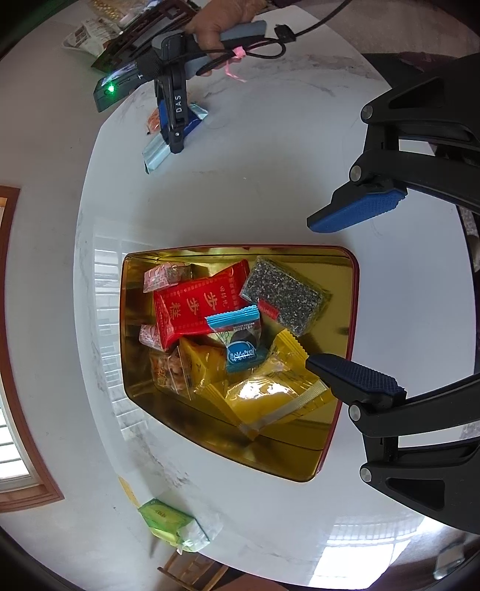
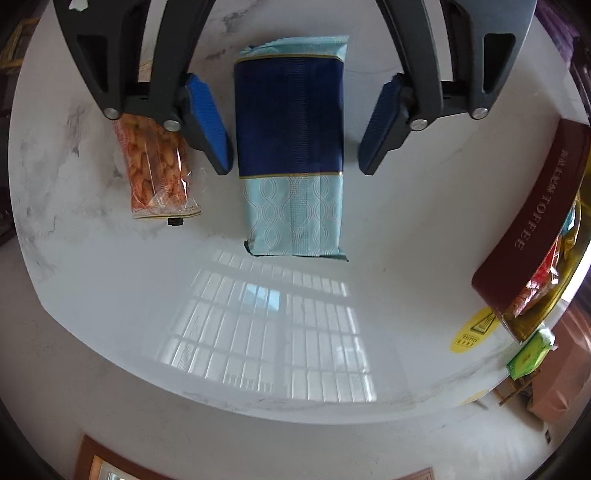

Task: Organize snacks
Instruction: 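Reach the right gripper toward the blue-white box, then grasp the blue-white box with the right gripper while the left gripper reaches the orange nut bag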

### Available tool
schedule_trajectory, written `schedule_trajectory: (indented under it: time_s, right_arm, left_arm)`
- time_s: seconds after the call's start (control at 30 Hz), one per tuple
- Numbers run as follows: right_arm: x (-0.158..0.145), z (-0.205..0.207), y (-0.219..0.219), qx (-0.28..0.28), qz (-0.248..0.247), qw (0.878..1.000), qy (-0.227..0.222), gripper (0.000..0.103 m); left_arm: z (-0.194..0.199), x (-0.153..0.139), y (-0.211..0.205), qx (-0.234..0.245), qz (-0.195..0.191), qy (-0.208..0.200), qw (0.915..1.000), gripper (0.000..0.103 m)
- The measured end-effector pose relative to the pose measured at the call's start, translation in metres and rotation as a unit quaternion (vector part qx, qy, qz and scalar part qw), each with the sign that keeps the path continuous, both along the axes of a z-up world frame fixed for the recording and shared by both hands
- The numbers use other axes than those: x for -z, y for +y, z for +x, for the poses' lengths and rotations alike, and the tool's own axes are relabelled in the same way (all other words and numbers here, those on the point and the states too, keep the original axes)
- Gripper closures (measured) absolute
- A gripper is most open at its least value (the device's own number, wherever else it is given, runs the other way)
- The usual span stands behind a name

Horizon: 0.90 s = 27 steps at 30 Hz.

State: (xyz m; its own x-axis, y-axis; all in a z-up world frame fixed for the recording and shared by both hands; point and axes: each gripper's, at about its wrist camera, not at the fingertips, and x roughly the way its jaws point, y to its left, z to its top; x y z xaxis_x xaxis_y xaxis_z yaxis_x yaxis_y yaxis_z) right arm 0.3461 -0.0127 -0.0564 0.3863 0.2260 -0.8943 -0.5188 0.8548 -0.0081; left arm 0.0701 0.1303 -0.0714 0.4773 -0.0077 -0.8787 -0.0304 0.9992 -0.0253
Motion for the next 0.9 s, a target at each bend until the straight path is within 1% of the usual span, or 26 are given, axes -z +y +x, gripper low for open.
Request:
schedule_trajectory:
  time_s: [0.07,0.1,0.13,0.17,0.23,0.27,0.3,0.33,0.4,0.47,0.53,0.57,0.6,0.67,0.7,0.73,0.8,0.83,0.87,0.9]
  right_arm:
    - [-0.001,-0.008,0.005,-0.012,-0.008,1.000,0.001,0.057]
    - [-0.001,-0.021,0.008,-0.033,-0.010,0.999,-0.002,0.057]
    - [-0.002,-0.035,0.008,-0.051,-0.003,0.999,-0.006,0.057]
    - [-0.004,-0.046,0.002,-0.050,0.008,0.999,-0.013,0.057]
    - [-0.011,-0.064,-0.021,-0.018,0.048,0.998,-0.021,0.057]
    - [-0.018,-0.077,-0.045,0.009,0.080,0.996,-0.035,0.057]
    - [-0.021,-0.084,-0.061,0.029,0.094,0.994,-0.042,0.057]
    - [-0.025,-0.093,-0.093,0.072,0.118,0.989,-0.049,0.057]
    - [-0.028,-0.101,-0.134,0.122,0.140,0.981,-0.055,0.057]
    - [-0.027,-0.107,-0.188,0.180,0.132,0.972,-0.068,0.057]
    - [-0.023,-0.107,-0.231,0.227,0.128,0.963,-0.064,0.056]
    - [-0.022,-0.108,-0.242,0.238,0.124,0.961,-0.065,0.056]
    - [-0.021,-0.107,-0.258,0.253,0.109,0.958,-0.073,0.056]
    - [-0.019,-0.107,-0.275,0.263,0.091,0.957,-0.081,0.056]
    - [-0.018,-0.106,-0.280,0.264,0.088,0.957,-0.083,0.056]
    - [-0.016,-0.104,-0.286,0.267,0.085,0.956,-0.086,0.056]
    - [-0.013,-0.104,-0.290,0.268,0.091,0.955,-0.086,0.056]
    - [-0.012,-0.101,-0.290,0.266,0.096,0.955,-0.087,0.056]
    - [-0.011,-0.101,-0.290,0.264,0.098,0.955,-0.089,0.056]
    - [-0.009,-0.098,-0.288,0.262,0.099,0.956,-0.092,0.056]
  left_arm:
    - [0.001,-0.001,-0.002,0.002,0.004,-0.003,1.0000,0.034]
    - [0.001,-0.001,-0.004,0.003,0.005,-0.002,1.0000,0.034]
    - [0.002,-0.003,-0.006,0.005,0.006,-0.002,1.0000,0.034]
    - [0.002,-0.005,-0.007,0.007,0.005,-0.005,1.0000,0.034]
    - [0.001,-0.011,-0.013,0.014,0.010,-0.014,0.9998,0.034]
    - [0.002,-0.012,-0.016,0.018,0.012,-0.017,0.9996,0.034]
    - [0.003,-0.013,-0.019,0.021,0.014,-0.018,0.9995,0.034]
    - [0.006,-0.014,-0.024,0.029,0.012,-0.015,0.9994,0.034]
    - [0.012,-0.014,-0.033,0.041,0.006,-0.007,0.9991,0.034]
    - [0.021,-0.016,-0.049,0.061,-0.005,0.002,0.9981,0.034]
    - [0.031,-0.019,-0.065,0.080,-0.028,0.008,0.9964,0.034]
    - [0.038,-0.022,-0.074,0.087,-0.044,0.011,0.9952,0.034]
    - [0.046,-0.024,-0.082,0.091,-0.057,0.014,0.9941,0.034]
    - [0.066,-0.027,-0.099,0.096,-0.093,0.030,0.9905,0.034]
    - [0.080,-0.027,-0.109,0.094,-0.119,0.045,0.9875,0.034]
    - [0.090,-0.025,-0.114,0.094,-0.136,0.054,0.9847,0.034]
    - [0.123,-0.022,-0.139,0.095,-0.182,0.082,0.9752,0.034]
    - [0.132,-0.021,-0.146,0.094,-0.193,0.091,0.9724,0.034]
    - [0.149,-0.017,-0.159,0.097,-0.214,0.106,0.9662,0.034]
    - [0.162,-0.014,-0.169,0.098,-0.226,0.116,0.9621,0.034]
